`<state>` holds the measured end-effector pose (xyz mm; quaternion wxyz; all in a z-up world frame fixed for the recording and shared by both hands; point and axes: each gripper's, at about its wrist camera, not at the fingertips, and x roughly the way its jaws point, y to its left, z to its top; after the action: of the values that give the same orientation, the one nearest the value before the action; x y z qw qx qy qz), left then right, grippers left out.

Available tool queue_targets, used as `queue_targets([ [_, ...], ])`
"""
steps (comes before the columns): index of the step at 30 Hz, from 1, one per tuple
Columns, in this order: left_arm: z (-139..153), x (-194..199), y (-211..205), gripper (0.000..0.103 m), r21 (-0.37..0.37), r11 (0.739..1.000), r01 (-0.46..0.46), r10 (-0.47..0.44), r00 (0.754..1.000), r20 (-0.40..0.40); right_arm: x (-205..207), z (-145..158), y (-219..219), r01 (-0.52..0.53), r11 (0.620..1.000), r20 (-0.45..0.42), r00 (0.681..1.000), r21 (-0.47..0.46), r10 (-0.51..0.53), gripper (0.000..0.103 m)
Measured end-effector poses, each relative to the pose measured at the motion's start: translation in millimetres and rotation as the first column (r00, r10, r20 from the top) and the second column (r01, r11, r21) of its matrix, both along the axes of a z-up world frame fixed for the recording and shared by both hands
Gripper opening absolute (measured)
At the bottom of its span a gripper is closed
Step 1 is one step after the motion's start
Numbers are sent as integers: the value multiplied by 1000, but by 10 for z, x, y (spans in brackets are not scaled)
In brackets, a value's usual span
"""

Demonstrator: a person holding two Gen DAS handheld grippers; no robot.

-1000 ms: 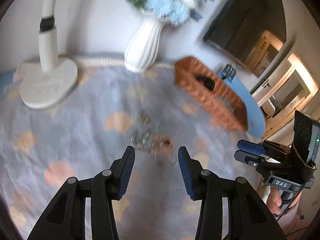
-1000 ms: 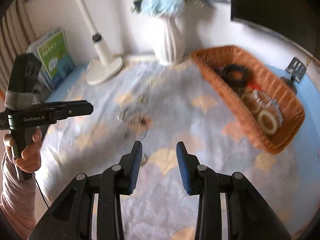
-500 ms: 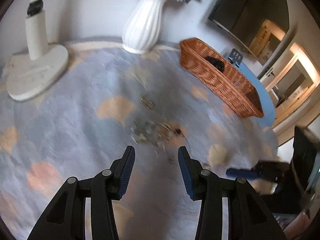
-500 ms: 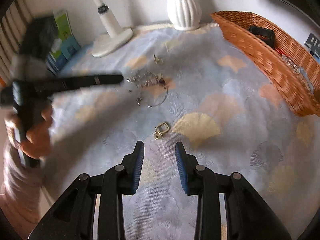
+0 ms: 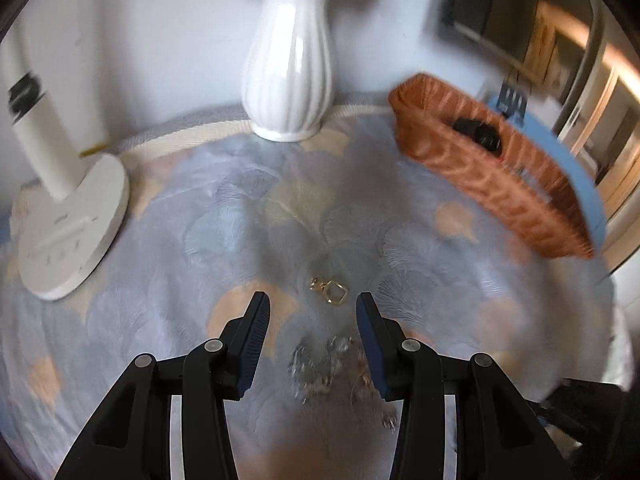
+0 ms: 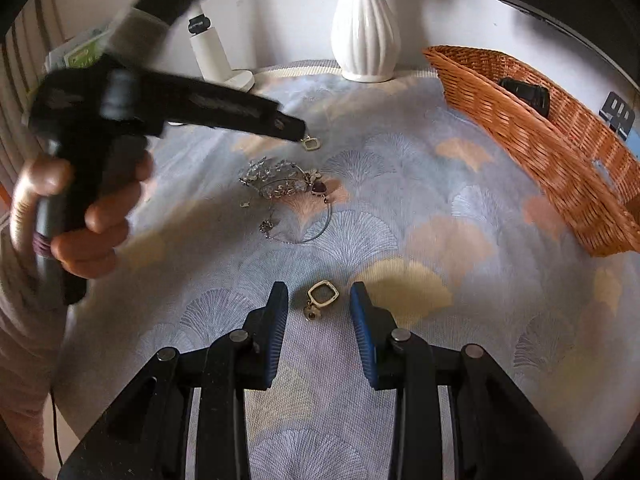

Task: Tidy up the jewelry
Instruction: 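Withdraw both grippers and move them to the remaining jewelry on the cloth, then grasp the gold square pendant with the right gripper while the left grasps silver jewelry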

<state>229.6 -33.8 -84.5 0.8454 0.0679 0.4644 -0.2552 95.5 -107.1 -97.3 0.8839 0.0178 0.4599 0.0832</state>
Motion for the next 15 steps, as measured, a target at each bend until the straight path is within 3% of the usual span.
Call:
queue_targets([
  [3,-97,30,-99,39,21,1000,-1,1,1000,20,-8,4,5,0,1000,3,1000,4,0,36],
  [5,-157,55,-104,28,19,1000,-3,3,1000,9,1,10,16,-2,1000,6,1000,-6,2,36],
  [10,-179,65,-105,23,9,1000,-1,0,999,40,-14,1,23,-1,1000,11,1000,-23,1,36],
  [15,-183,113,-57,23,-50,999,0,1,1000,21,15,-18,43,6,999,14,1000,-54,-5,36],
])
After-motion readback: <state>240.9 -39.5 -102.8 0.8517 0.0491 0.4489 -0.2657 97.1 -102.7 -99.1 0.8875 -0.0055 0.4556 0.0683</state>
